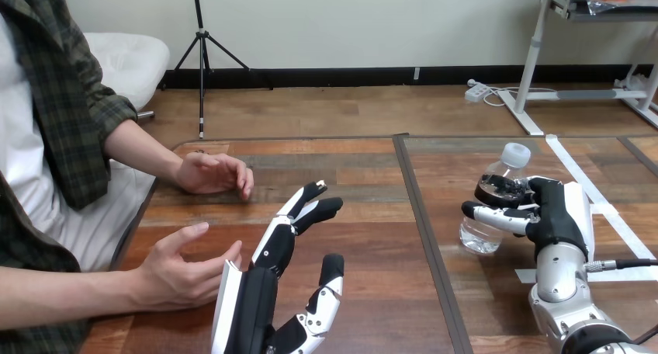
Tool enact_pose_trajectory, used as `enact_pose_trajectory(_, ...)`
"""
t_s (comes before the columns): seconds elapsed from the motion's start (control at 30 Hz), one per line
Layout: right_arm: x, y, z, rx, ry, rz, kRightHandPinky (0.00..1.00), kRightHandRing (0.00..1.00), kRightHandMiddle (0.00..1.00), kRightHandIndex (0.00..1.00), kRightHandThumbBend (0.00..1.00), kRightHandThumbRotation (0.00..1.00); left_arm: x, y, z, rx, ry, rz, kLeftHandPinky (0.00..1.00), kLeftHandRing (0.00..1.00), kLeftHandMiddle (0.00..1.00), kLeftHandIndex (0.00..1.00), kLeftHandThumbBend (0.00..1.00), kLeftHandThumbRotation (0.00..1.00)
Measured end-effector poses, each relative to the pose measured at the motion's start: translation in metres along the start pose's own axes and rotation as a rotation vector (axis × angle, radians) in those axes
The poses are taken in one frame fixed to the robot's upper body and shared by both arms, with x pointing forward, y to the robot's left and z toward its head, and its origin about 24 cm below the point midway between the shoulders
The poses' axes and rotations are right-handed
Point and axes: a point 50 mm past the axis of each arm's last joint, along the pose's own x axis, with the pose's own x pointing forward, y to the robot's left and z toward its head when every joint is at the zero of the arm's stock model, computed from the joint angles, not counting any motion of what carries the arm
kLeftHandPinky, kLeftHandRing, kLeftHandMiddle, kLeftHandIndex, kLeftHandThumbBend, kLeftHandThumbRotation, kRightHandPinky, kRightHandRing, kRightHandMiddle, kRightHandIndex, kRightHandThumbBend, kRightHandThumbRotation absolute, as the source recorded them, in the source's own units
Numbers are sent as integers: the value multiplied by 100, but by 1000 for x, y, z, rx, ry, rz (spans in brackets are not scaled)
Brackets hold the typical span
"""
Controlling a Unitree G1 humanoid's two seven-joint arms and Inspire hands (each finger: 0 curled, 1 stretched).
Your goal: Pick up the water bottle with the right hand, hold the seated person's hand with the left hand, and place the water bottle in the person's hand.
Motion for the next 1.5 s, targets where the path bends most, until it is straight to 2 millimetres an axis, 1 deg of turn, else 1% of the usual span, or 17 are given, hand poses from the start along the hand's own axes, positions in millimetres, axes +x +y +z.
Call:
enact_pose_trajectory(0.67, 0, 0, 4, 9, -42, -16, 46, 49, 53, 53, 76, 0, 0, 1, 0, -5, 1, 8, 85, 81, 80, 87, 12, 22)
enact_pose_trajectory(1.07, -1, 0, 5, 1, -59, -27, 45, 48, 52, 53, 77, 0, 0, 0, 0, -8, 1, 5, 88, 82, 81, 87, 13, 21)
enact_pose_trajectory(1.37, -1, -1, 8, 16, -94, -42, 42, 46, 51, 52, 77, 0, 0, 0, 0, -7, 0, 4, 88, 80, 79, 86, 14, 21)
enact_pose_trajectory(1.5, -1, -1, 9, 21, -107, -46, 42, 46, 51, 52, 77, 0, 0, 0, 0, -7, 0, 5, 87, 79, 79, 86, 14, 21)
